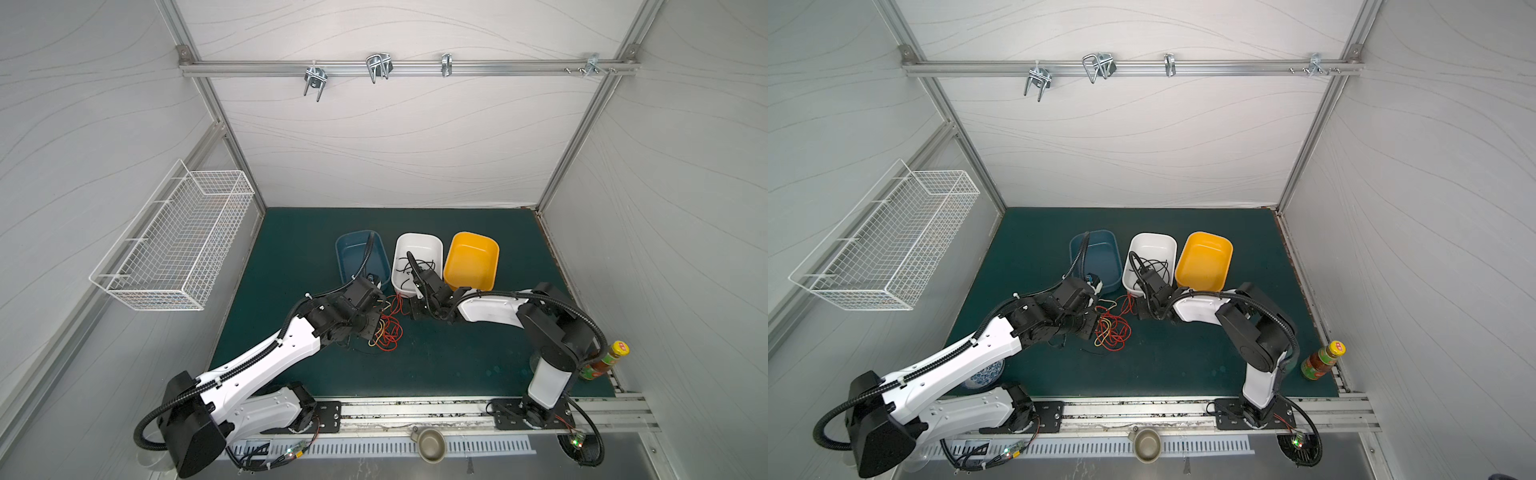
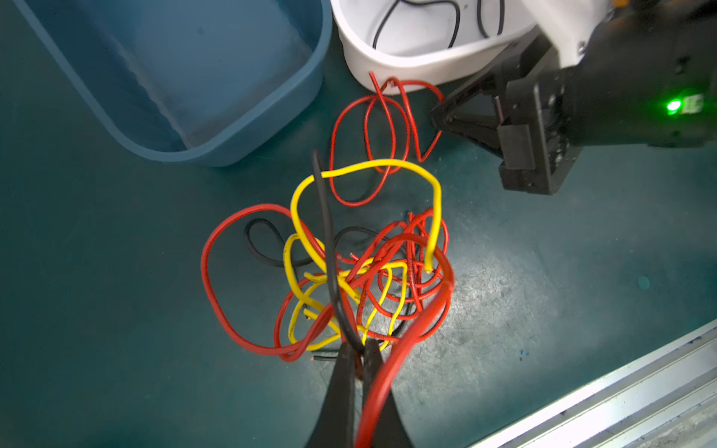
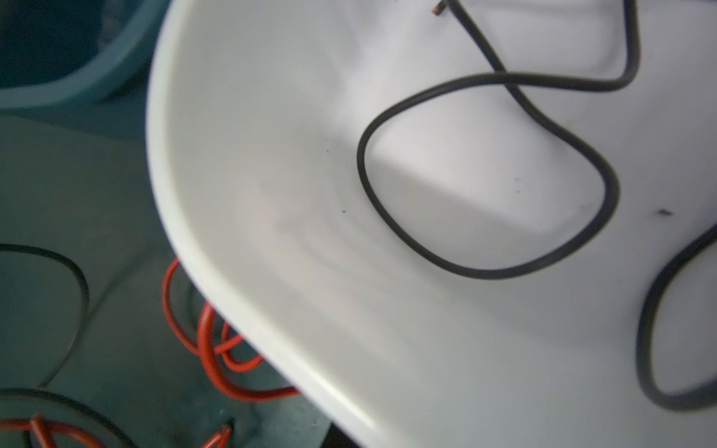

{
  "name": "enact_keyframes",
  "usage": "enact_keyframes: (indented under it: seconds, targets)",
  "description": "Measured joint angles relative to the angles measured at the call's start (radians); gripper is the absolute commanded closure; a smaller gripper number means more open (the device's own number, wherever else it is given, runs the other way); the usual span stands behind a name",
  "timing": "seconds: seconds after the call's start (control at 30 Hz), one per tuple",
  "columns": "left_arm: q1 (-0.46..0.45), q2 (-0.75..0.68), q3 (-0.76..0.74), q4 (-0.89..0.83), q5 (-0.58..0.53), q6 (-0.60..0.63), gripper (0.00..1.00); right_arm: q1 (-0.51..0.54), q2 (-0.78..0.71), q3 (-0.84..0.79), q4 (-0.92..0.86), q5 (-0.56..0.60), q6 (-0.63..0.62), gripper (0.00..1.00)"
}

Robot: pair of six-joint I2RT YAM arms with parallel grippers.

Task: Untangle the cables
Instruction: 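Lower the right gripper onto a red wire and close on it, then pull the red wire up with the right gripper while left holds the tangle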

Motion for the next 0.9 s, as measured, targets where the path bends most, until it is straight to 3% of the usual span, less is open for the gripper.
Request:
enact_keyframes:
  seconds: [0.2,0.53,0.9]
  targets:
    - [-0.002,0.072,0.043,-0.002,0.055,-0.033,0.94,0.001,-0.172,-0.080,-0.014,0.005,-0.019,1.00]
    - [-0.008,0.186,0.155,-0.018,0.122,-0.069,0.70,0.001,-0.608,-0.163,-0.117,0.021,-0.039,1.00]
    - [-0.015,0.202,0.235,0.053,0.258,-0.110,0.48,-0.013,-0.832,-0.161,-0.296,-0.032,-0.039,1.00]
